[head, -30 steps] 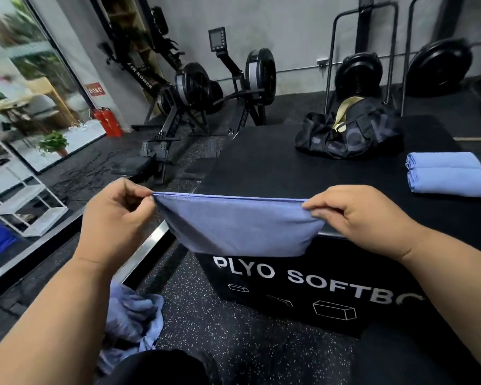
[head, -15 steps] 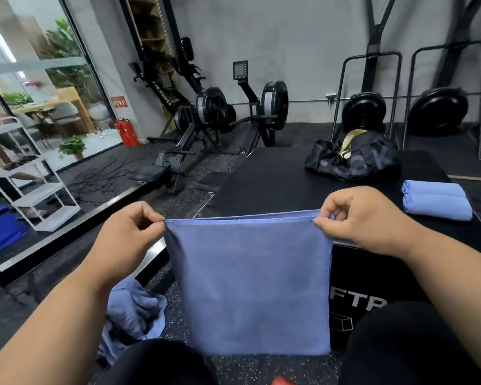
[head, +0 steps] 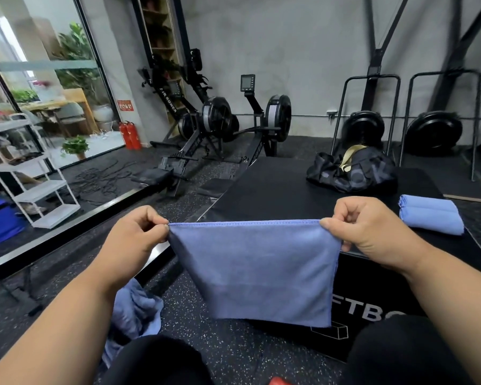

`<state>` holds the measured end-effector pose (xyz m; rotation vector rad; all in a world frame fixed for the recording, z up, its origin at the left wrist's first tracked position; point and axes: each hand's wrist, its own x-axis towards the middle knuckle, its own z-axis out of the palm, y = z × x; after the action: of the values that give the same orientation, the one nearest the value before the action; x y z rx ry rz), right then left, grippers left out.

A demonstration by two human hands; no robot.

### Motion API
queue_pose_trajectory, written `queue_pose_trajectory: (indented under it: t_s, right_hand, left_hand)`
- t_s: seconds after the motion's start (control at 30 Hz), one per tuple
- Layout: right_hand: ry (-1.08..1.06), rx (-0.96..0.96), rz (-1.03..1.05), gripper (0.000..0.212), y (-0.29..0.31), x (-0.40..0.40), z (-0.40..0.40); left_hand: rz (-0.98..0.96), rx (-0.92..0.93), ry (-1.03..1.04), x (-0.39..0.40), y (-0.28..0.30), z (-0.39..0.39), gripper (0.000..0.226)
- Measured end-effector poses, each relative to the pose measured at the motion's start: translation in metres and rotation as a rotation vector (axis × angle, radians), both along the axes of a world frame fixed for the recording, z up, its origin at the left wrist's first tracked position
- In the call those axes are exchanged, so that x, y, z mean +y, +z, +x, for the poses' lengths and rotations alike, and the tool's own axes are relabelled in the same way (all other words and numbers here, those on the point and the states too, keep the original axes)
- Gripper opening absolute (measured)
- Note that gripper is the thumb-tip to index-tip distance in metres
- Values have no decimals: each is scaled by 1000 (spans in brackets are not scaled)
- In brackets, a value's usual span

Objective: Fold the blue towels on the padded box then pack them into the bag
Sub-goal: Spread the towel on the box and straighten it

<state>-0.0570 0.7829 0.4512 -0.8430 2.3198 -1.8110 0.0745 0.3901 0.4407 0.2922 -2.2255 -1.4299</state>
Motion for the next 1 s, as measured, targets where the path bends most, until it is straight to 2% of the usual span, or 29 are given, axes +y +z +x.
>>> queue_pose_trajectory:
  t_s: [0.2,0.27,0.37,0.4,0.5,0.57,0.63,0.73,0.87,1.0]
  right_hand:
    - [61,44,169,26,4,3,6]
    - [100,111,317,18,6,3,6]
    - [115,359,662,35,2,4,-3]
    - [108,424,763,34,0,3,-4]
    - [109,449,918,15,-9,1,-10]
    - [86,404,884,8,-14,4,-13]
    - [58,336,754,10,-17,8,-15]
    - [-32,223,566,11,-23,10,-12]
    - [-27,80,407,17,-32,1,3]
    - [-96,138,447,18,-35,-2,11]
  left_hand:
    - [-19,-30,-41,-5,-3,2,15]
    - [-53,-50,-83,-8,-7,1,25]
    - [-215,-123,-86,-12,-16,-5,30]
    - [-274,-154,-87,-11,-18,-7,34]
    - [-438,-237,-100,-3,-21,-11,40]
    - [-487,-256,-115,2,-20,-11,41]
    - [-513,-237,-96,5,-19,-9,42]
    - [-462,-240,-39,2,-27,-12,22]
    - [15,-328,-60,11,-35,-17,7]
    - [124,-304,-3,22,-41,-18,22]
